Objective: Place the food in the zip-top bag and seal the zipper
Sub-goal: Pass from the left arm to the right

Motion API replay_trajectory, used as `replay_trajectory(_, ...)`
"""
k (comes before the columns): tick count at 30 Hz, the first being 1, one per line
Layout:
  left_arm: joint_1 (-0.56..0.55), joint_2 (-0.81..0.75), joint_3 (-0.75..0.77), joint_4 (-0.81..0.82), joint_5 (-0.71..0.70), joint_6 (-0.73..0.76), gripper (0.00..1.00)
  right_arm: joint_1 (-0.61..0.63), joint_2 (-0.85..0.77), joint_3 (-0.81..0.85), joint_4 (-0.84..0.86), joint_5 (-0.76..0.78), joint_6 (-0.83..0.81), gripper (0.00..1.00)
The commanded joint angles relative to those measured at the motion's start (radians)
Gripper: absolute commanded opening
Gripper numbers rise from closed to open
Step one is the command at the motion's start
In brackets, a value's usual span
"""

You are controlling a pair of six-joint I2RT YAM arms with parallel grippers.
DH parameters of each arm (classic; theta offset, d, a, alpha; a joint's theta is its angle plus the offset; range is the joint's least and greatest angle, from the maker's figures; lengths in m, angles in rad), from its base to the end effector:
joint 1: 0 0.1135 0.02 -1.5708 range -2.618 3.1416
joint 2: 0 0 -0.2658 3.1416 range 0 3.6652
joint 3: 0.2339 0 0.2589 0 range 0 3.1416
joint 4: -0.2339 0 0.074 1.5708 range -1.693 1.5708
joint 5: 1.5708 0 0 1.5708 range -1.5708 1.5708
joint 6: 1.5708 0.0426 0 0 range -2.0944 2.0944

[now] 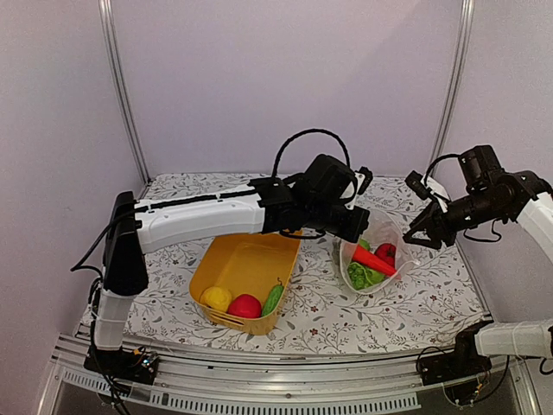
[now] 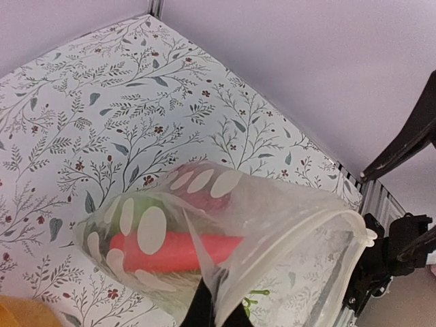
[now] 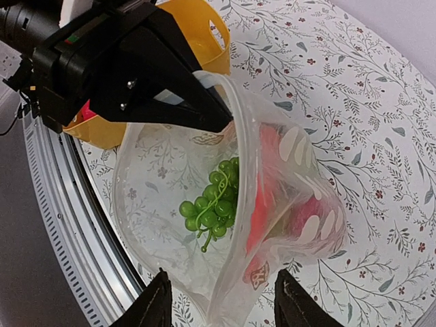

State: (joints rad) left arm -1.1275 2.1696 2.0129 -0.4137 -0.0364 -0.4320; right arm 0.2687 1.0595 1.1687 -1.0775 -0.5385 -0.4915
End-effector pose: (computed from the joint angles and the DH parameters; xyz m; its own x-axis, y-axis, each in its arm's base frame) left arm 0.2270 -0.4746 0.2901 -0.5828 0.2519 -0.7726 0.7109 0.6186 -0.3346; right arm 0.1836 0.0732 0.3413 -0.4605 -0.5470 -0.6990 -0.8229 0.5585 0.1051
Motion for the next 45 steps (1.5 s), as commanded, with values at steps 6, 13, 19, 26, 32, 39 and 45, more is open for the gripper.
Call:
replay_trajectory(6,0.018,-0.017,-0.023,0.0,-0.013,-0.007,0.0,0.094,0.019,-0.084,0.095,0.1,0.043,0.51)
replay_trajectory(13,0.018,-0.032,-0.036,0.0,-0.02,-0.011,0.0,0.097,0.053,-0.105,0.176,0.24,0.067,0.36)
replay_trajectory(19,0.019,-0.042,-0.05,0.0,-0.029,-0.028,0.0,0.097,0.081,-0.078,0.201,0.271,0.087,0.35)
replay_trajectory(26,0.018,-0.04,-0.035,0.014,-0.009,-0.071,0.0,0.109,0.089,-0.064,0.217,0.315,0.088,0.19)
replay_trajectory(32,0.018,-0.062,-0.033,-0.029,-0.042,-0.039,0.25,0.109,0.073,-0.057,0.228,0.301,0.094,0.0)
replay_trajectory(39,-0.042,-0.256,-0.218,-0.098,-0.2,0.202,0.52,0.109,0.072,-0.033,0.218,0.284,0.102,0.0)
replay_trajectory(45,-0.059,-0.431,-0.419,-0.227,-0.254,0.141,0.57,0.109,0.064,-0.038,0.219,0.265,0.103,0.0)
